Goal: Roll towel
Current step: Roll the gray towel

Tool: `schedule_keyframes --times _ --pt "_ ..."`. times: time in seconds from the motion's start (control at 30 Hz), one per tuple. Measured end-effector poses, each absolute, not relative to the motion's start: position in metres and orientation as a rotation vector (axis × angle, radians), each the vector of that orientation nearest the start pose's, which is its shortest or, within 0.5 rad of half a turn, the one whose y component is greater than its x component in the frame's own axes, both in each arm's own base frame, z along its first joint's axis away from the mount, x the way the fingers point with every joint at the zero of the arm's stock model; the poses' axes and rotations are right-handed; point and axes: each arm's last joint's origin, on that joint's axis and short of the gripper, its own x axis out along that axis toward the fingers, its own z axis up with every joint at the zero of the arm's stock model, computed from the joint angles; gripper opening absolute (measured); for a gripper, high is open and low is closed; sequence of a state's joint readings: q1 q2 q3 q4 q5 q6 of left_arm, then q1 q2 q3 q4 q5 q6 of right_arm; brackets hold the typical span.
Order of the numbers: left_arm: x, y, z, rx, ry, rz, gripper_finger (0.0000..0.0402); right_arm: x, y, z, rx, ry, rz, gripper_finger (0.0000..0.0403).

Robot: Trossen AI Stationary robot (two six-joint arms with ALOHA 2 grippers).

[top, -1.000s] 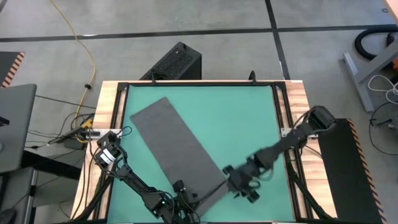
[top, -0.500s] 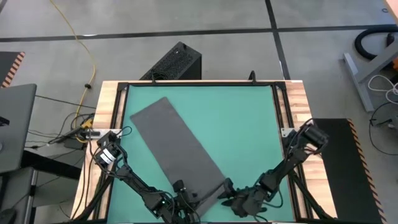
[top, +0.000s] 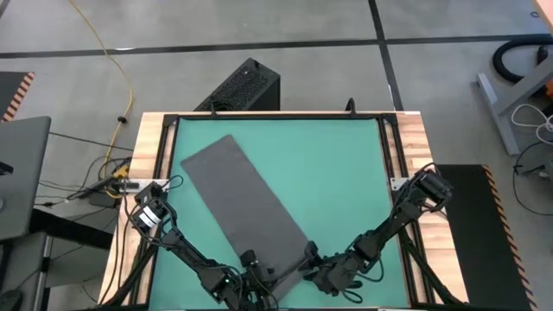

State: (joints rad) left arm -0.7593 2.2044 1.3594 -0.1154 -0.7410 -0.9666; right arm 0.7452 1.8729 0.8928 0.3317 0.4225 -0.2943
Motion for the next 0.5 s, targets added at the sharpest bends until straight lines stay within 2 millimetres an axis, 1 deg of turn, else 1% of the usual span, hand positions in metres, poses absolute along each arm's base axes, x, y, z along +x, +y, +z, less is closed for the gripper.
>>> schedule_keyframes --times 0.13,0.33,0.4,0.5 --pt "0.329 -0.285 0.100 -0.270 0.621 0.306 0.0132 0.272 0.235 0.128 -0.653 0.508 0.399 0.0187" --pt "0.329 -0.285 0.100 -0.269 0.621 0.305 0.0132 0.264 0.245 0.128 -0.681 0.486 0.441 0.0187" --pt "0.329 -0.285 0.100 -0.269 0.621 0.305 0.0132 0.264 0.245 0.128 -0.681 0.487 0.440 0.0187" --pt "0.329 -0.285 0.100 -0.269 0.621 0.305 0.0132 0.270 0.240 0.125 -0.676 0.492 0.413 0.0187"
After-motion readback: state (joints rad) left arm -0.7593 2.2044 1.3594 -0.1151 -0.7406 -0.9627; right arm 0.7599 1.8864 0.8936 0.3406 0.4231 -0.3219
